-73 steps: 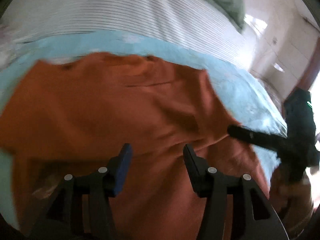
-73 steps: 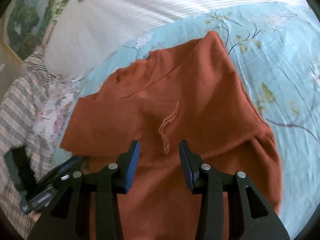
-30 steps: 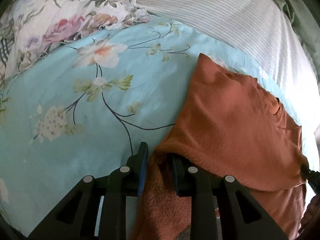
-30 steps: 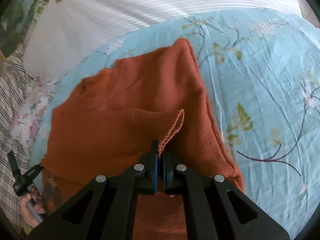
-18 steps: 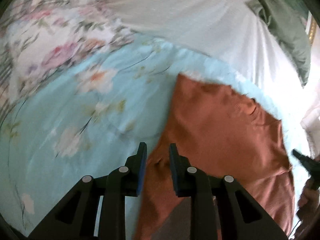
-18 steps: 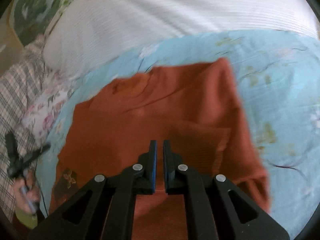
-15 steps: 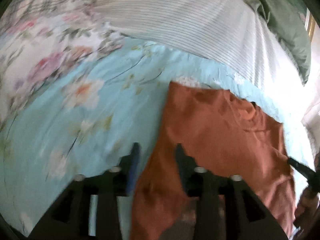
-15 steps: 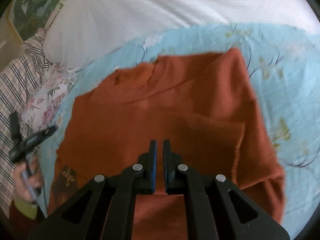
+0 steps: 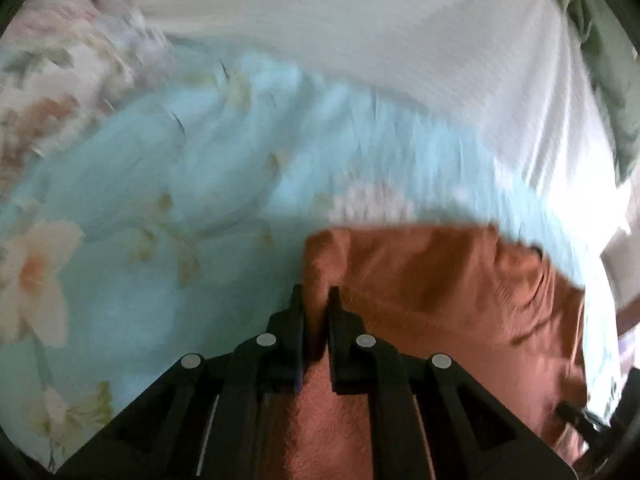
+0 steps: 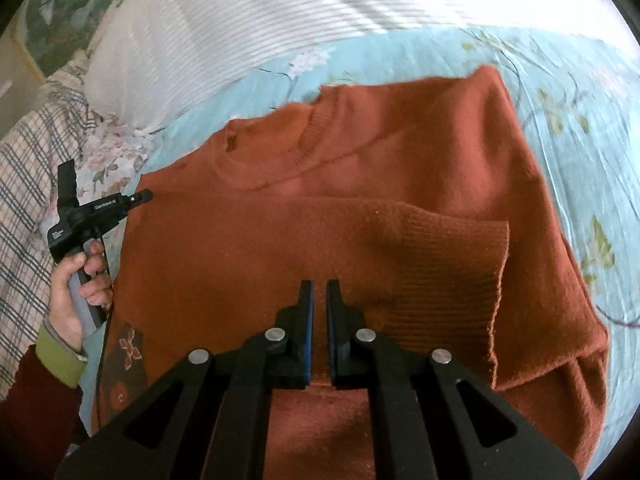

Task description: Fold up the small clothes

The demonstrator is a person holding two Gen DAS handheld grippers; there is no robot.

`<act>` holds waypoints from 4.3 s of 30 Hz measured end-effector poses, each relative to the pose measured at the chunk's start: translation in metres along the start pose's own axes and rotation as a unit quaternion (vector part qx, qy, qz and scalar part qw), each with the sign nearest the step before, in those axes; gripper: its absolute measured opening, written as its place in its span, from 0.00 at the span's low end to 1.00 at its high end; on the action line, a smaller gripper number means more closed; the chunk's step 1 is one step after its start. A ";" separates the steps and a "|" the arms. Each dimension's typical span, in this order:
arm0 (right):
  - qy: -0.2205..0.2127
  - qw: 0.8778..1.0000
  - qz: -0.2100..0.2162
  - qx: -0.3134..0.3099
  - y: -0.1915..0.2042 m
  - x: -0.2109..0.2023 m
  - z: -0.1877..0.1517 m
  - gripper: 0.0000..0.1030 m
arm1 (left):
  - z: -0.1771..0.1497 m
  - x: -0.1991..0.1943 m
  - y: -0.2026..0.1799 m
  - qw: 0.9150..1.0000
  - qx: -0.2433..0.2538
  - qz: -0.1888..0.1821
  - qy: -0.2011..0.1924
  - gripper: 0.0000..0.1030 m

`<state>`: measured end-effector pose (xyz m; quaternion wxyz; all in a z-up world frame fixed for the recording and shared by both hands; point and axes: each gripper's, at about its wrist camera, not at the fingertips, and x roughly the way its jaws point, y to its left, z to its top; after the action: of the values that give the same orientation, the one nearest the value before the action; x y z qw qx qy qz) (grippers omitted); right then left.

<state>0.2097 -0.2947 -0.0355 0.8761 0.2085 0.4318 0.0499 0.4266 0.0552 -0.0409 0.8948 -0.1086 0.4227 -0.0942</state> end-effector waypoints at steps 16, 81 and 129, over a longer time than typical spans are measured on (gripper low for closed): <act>-0.029 0.992 -0.100 0.068 -0.042 -0.042 -0.007 0.06 | -0.014 -0.013 0.008 0.997 0.001 0.075 0.005 0.36; -0.122 0.973 0.196 0.029 -0.040 -0.220 -0.112 0.08 | -0.221 -0.287 -0.004 0.981 -0.025 -0.182 -0.062 0.05; 0.060 0.986 0.020 -0.152 -0.005 -0.008 0.011 0.45 | -0.148 -0.057 -0.099 0.989 0.111 -0.076 0.068 0.28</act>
<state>0.2131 -0.3050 -0.0257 0.8687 0.0780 0.4672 0.1450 0.2684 -0.0420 -0.0633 0.8606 -0.0341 0.4602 -0.2155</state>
